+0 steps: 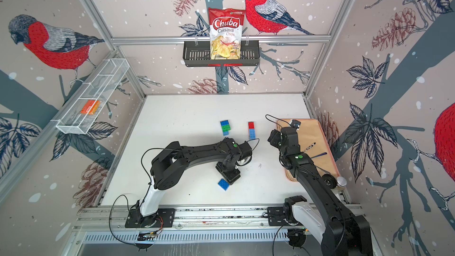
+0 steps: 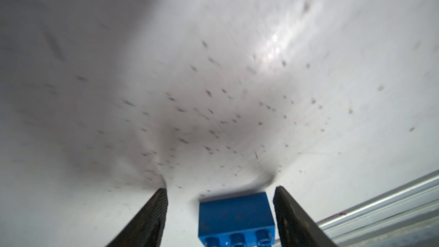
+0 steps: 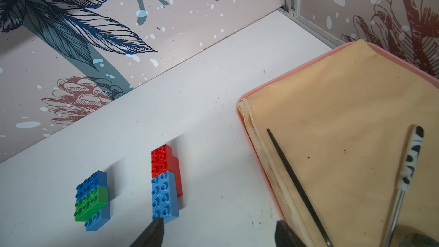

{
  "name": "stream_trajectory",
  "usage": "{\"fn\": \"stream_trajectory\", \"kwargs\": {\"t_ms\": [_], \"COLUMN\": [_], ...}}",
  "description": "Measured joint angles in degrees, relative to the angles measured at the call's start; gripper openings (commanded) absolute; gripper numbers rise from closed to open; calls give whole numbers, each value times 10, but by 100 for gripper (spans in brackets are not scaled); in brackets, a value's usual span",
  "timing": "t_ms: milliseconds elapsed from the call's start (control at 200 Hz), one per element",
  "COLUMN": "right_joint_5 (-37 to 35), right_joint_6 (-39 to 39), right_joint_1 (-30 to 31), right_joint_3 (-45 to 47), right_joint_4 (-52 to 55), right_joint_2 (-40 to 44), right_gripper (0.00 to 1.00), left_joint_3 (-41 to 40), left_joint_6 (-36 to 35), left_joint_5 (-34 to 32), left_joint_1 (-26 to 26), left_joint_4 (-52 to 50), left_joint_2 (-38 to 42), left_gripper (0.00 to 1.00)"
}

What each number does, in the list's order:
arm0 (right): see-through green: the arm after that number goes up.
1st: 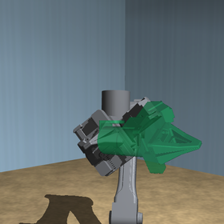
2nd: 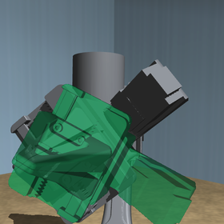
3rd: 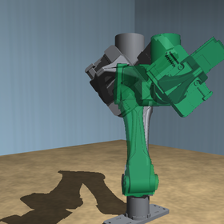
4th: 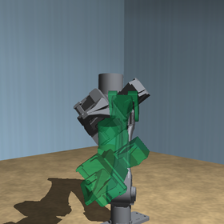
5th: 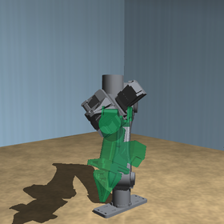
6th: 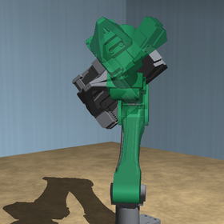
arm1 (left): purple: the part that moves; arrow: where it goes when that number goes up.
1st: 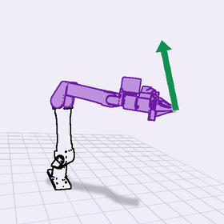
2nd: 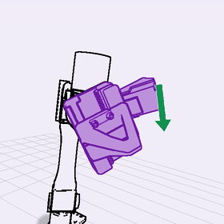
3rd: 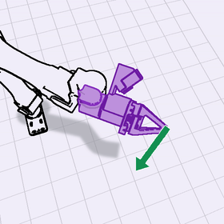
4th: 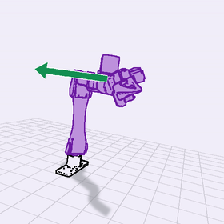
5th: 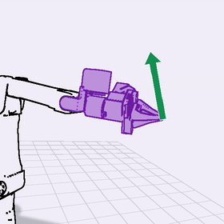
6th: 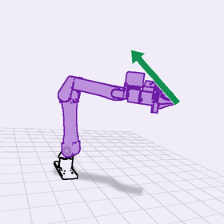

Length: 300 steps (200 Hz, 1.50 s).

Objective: Assemble a rectangle with lego
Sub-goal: Place the lego brick at the center of the board, then pick up the lego brick from the center of the board.

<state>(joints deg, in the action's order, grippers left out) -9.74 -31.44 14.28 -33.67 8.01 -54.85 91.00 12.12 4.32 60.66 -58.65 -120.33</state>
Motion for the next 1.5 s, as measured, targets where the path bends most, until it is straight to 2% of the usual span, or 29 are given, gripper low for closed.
{"fn": "stream_trajectory", "kwargs": {"t_ms": [135, 305, 405, 485, 615, 700, 825, 1011, 1501], "right_joint_5": [-21, -106, -169, -205, -232, -230, -209, -169, -99], "right_joint_6": [-9, -67, -140, -209, -336, -416, -516, -586, -629], "right_joint_1": [50, 201, 303, 385, 495, 554, 628, 662, 652], "right_joint_3": [-18, -54, -74, -91, -131, -165, -235, -331, -326], "right_joint_4": [14, 64, 115, 161, 244, 297, 356, 401, 391], "right_joint_2": [7, -11, -42, -76, -163, -233, -341, -462, -490], "right_gripper": [76, 72, 70, 70, 68, 66, 66, 65, 67], "left_joint_3": [-54, -188, -287, -380, -483, -519, -558, -566, -570], "left_joint_6": [22, 51, 77, 92, 104, 106, 115, 129, 123], "left_joint_5": [-33, -63, -75, -92, -94, -105, -101, -55, -24], "left_joint_1": [-43, -139, -224, -287, -338, -351, -356, -374, -389], "left_joint_4": [60, 173, 244, 317, 385, 417, 443, 460, 468], "left_joint_2": [89, 279, 422, 538, 662, 688, 681, 675, 707], "left_gripper": [75, 79, 81, 87, 90, 90, 90, 90, 90]}}
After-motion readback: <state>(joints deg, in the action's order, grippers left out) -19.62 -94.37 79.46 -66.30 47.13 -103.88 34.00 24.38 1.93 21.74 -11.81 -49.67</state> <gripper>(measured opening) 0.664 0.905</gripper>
